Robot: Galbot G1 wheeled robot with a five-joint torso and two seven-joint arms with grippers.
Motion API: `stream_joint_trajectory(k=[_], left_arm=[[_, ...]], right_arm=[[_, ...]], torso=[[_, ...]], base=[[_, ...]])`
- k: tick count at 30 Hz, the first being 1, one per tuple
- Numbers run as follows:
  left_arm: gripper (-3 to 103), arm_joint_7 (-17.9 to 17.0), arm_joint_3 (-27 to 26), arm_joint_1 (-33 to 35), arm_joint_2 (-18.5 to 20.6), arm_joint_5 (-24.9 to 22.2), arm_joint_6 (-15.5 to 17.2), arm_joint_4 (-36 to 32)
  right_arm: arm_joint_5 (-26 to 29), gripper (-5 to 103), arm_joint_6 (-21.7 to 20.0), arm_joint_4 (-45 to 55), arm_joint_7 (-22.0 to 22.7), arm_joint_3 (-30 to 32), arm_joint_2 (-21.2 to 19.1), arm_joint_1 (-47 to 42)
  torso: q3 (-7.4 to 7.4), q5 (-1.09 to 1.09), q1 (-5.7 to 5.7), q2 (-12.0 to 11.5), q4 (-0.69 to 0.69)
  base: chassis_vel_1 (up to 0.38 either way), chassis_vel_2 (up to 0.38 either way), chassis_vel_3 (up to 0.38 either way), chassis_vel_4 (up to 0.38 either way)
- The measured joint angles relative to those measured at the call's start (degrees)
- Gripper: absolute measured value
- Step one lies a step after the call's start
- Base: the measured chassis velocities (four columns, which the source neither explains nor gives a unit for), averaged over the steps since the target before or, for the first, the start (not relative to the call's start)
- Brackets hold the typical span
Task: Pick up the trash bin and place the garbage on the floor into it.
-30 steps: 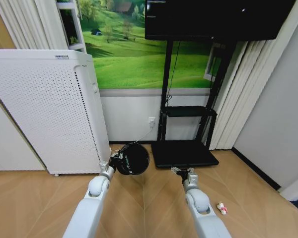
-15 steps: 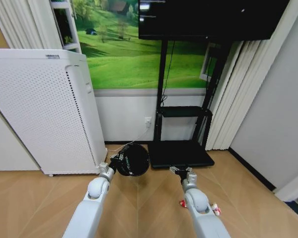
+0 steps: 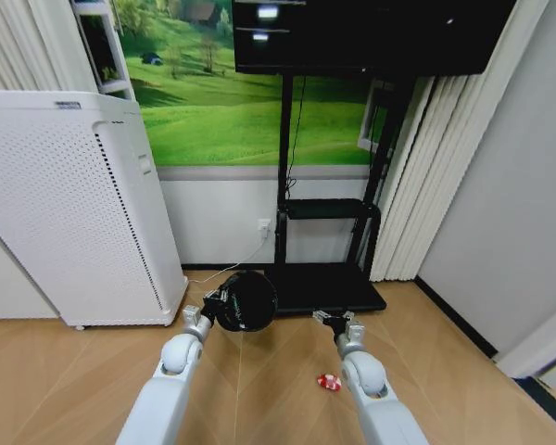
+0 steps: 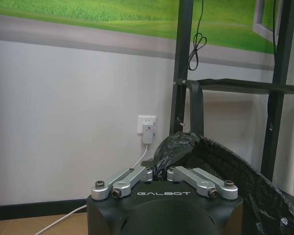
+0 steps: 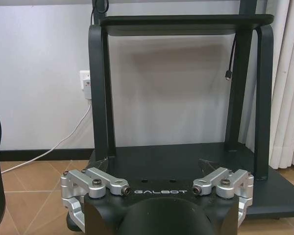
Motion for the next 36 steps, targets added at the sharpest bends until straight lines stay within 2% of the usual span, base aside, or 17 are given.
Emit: stream_joint_trajectory(k=[17, 21, 25, 36], left_arm=[[8, 0.7, -0.2, 0.3, 0.4, -0.4, -0.1, 0.0], [8, 1.0, -0.3, 0.6, 0.5, -0.5, -0.1, 0.0], [8, 1.1, -0.5, 0.9, 0.5, -0.7, -0.2, -0.3], [8, 1.1, -2.0, 1.4, 0.7, -1.6, -0.2, -1.1]], right_arm=[[-0.4, 100, 0.1, 0.3, 0.0, -0.2, 0.4, -0.2], [-2.4, 100, 2.2, -0.4, -0.1, -0.5, 0.6, -0.4], [-3.1, 100, 2.3, -1.0, -0.4, -0.9, 0.6, -0.8], [1.5, 100, -5.9, -2.8, 0.1, -2.1, -1.1, -4.5]], torso=[[0.00, 0.01, -0.01, 0.0, -0.01], [0.00, 0.00, 0.00, 0.0, -0.03], [0.00, 0.02, 0.00, 0.0, -0.03], [-0.01, 0.01, -0.01, 0.0, -0.01]], base=[[-0.178, -0.183, 0.177, 0.177], [-0.189, -0.202, 0.165, 0.185], [-0.085, -0.102, 0.100, 0.072], [0.021, 0.030, -0.015, -0.017]])
